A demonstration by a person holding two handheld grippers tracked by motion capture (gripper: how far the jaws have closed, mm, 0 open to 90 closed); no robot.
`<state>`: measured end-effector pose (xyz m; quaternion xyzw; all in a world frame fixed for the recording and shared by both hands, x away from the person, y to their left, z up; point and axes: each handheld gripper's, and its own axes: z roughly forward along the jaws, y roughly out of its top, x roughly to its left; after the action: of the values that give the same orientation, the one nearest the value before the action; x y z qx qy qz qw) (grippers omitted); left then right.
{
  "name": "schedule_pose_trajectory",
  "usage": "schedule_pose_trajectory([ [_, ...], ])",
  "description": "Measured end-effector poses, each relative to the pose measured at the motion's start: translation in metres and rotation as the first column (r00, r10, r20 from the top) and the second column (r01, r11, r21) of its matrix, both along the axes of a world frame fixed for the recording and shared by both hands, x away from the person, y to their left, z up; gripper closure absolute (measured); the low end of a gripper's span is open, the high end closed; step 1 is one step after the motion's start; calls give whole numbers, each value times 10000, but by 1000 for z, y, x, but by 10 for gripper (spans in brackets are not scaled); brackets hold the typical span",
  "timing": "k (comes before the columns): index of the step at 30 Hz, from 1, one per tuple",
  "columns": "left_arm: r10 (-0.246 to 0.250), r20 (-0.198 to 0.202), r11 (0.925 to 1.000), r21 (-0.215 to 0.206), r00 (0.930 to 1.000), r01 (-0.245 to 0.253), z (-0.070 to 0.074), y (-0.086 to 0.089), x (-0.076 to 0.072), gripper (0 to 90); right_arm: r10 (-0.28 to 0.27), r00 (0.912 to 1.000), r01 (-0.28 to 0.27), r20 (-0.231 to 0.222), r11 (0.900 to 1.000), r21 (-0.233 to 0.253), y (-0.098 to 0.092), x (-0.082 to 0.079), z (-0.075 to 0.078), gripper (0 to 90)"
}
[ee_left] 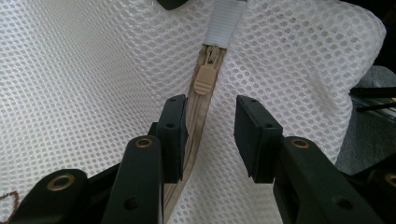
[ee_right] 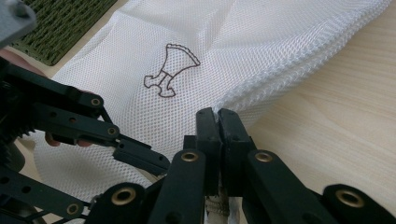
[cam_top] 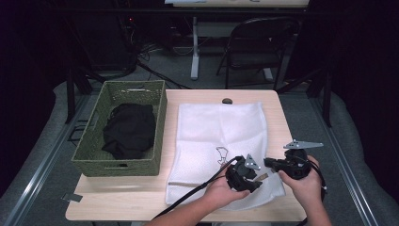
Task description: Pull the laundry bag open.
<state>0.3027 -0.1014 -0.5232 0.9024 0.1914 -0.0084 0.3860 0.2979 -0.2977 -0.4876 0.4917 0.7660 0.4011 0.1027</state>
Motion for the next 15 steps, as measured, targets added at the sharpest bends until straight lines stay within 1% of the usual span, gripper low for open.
schedule_pose_trajectory([
  [3, 17, -103, 10000, 1, 9999, -17, -2, -2, 2, 650, 50, 10000, -49, 68, 10000, -22, 1, 0, 0, 884],
  [4, 25, -93, 10000, 59, 10000, -25, -3, -2, 3, 653, 85, 9999, -85, 75, 10000, 14, 2, 0, 0, 884],
  [5, -23, -178, 10000, -82, 9998, 21, -5, -3, 4, 660, 98, 9999, -98, 87, 10000, 14, 2, 0, 0, 884],
  [6, 13, -179, 10000, 27, 9998, -12, -5, -4, 4, 665, 106, 9999, -106, 81, 9999, 10, 3, 0, 0, 884],
  [8, -35, -222, 10000, 64, 9997, 36, -6, -4, 5, 682, 115, 9999, -115, 90, 9999, -12, 4, 0, 0, 884],
  [9, -72, -298, 10000, -31, 9995, 71, -7, -4, 5, 683, 112, 9999, -112, 93, 9999, -23, 4, 0, 0, 885],
  [11, -45, -311, 10000, -33, 9995, 44, -7, -5, 6, 683, 107, 9999, -107, 98, 9999, -20, 4, 0, 0, 884],
  [12, -63, -427, 10000, -69, 9991, 61, -8, -5, 7, 681, 124, 9999, -123, 92, 9999, -48, 5, -1, 1, 885],
  [14, -55, -492, 10000, -62, 9988, 52, -8, -5, 9, 677, 146, 9998, -146, 115, 9999, -69, 5, -1, 1, 885],
  [15, -76, -571, 9998, -183, 9983, 66, -9, -6, 10, 676, 146, 9998, -145, 123, 9999, -72, 6, -1, 1, 885],
])
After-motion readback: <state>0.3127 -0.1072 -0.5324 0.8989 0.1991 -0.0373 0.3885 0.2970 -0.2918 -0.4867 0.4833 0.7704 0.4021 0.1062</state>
